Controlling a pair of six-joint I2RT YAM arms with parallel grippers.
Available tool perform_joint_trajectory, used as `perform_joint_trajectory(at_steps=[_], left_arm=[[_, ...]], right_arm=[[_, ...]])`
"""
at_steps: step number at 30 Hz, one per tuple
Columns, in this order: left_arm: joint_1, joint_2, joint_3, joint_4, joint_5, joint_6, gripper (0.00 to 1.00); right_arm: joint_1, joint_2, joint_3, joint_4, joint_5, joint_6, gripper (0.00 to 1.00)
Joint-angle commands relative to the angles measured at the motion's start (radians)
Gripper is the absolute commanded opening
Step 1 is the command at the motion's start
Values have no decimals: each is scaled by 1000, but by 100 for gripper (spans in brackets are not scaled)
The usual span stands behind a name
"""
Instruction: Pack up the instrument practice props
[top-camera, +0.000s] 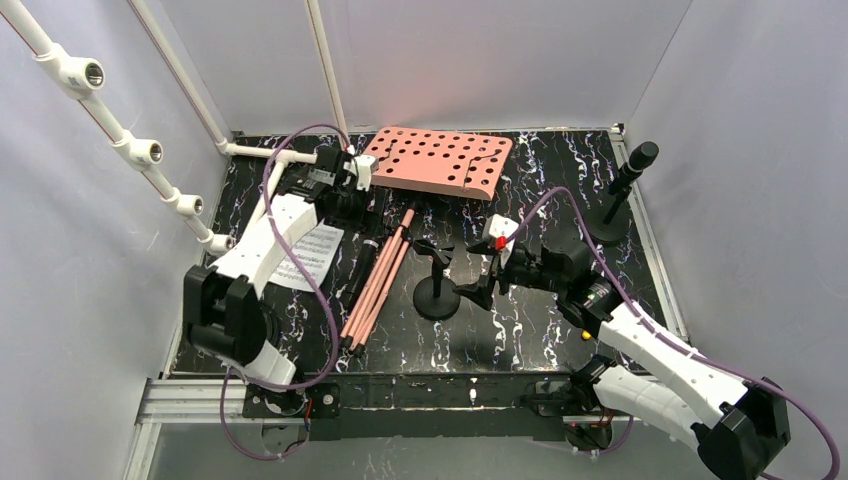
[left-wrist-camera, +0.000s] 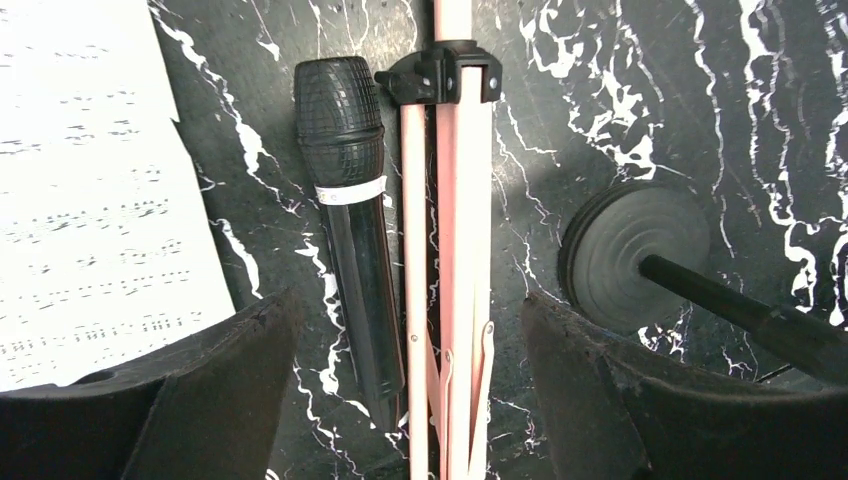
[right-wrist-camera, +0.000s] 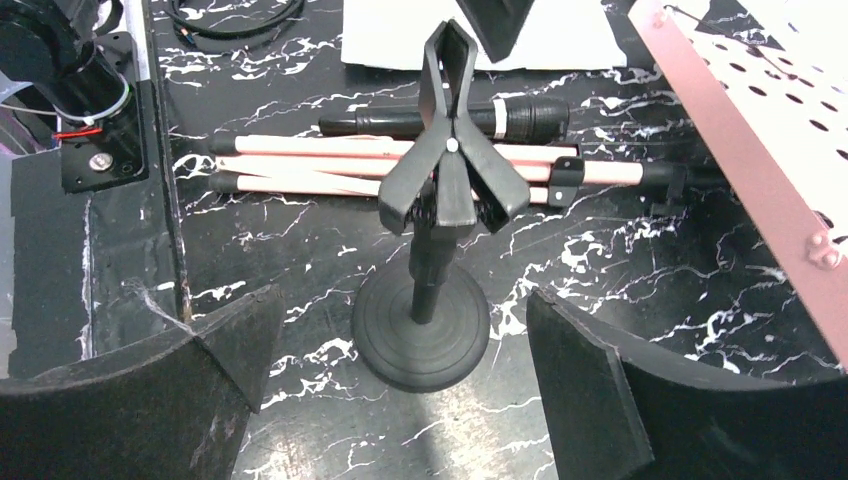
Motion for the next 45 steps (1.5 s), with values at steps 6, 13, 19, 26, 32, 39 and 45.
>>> perform_joint_trajectory(at_steps=[6,13,19,26,32,39,45], left_arm=[[-3,-386,-192,144,-149,-3,80],[-4,-715,-399,342,-270,7,89],[-4,-827,-471,420,-385,14,94],[-4,-813,-465,414,-374,13,94],[-4,-836,-467,415,-374,18,95],[-4,-850,-479,429,-395,23,95],[-3,-849,-480,437,-383,26,95]], right_arm=[[4,6,-159,341,-5,100,96],[58,186,-206,670,37,129,93],[87,355,-167,841,75,150,84],[91,464,-145,947,106,181,61],[75,511,-94,889,119,136,23],[-4,586,-39,962,109,140,1],[-76,726,53,1093,136,143,1]])
